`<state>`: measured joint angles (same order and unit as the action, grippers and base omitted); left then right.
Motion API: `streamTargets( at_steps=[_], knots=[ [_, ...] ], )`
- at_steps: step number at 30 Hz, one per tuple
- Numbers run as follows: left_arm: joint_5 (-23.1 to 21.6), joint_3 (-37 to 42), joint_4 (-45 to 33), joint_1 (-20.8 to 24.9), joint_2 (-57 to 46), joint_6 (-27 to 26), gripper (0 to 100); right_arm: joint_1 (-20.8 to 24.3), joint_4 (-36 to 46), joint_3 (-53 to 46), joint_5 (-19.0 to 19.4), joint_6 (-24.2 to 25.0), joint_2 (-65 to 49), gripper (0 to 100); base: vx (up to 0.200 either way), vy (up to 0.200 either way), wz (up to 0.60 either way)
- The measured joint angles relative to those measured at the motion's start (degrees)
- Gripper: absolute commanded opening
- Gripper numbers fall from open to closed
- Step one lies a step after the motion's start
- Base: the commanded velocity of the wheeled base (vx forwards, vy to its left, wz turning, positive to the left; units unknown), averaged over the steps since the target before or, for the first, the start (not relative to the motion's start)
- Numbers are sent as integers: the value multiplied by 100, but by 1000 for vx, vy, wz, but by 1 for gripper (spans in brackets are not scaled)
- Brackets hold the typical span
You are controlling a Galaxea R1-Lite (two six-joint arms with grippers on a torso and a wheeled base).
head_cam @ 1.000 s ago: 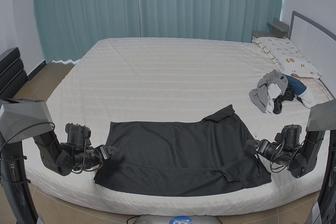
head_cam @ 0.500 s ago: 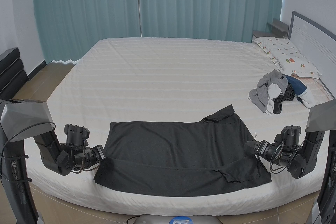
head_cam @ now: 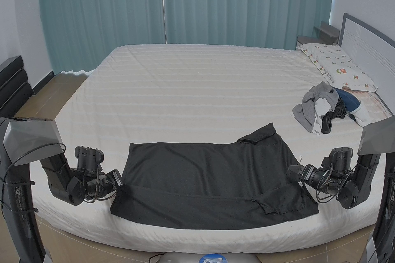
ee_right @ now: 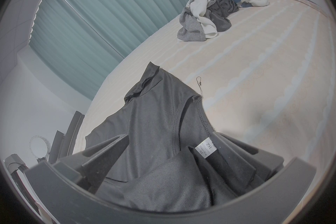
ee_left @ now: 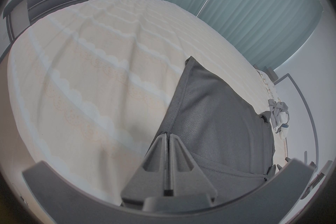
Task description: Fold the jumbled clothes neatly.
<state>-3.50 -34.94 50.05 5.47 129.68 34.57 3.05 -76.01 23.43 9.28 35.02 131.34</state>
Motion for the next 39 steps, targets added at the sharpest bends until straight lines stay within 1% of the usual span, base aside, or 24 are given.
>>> streamTargets(
  at_steps=[11, 15, 19, 24, 25, 35, 39],
  knots=[
    [-44, -10, 68, -5, 216, 32, 0, 4, 0, 322, 57, -325, 449, 100, 0, 0, 0],
    [-44, -45, 69, -5, 284, 32, 0, -5, -84, 339, 333, -339, 535, 100, 0, 0, 0],
    [-41, -67, 72, -5, 321, 93, 0, -13, -154, 333, 361, -355, 595, 100, 0, 0, 0],
    [-44, -83, 72, -5, 334, 150, 0, -38, -158, 267, 363, -561, 647, 100, 0, 0, 0],
    [-44, -83, 72, -5, 336, 152, 0, -46, -163, 239, 363, -591, 653, 0, 0, 0, 0],
    [-46, -83, 72, -5, 347, 152, 0, -84, -222, 68, 361, -621, 642, 0, 0, 0, 0],
    [-46, -106, 72, -5, 350, 156, 0, -101, -378, 38, 361, -616, 630, 0, 0, 0, 0]
  ],
)
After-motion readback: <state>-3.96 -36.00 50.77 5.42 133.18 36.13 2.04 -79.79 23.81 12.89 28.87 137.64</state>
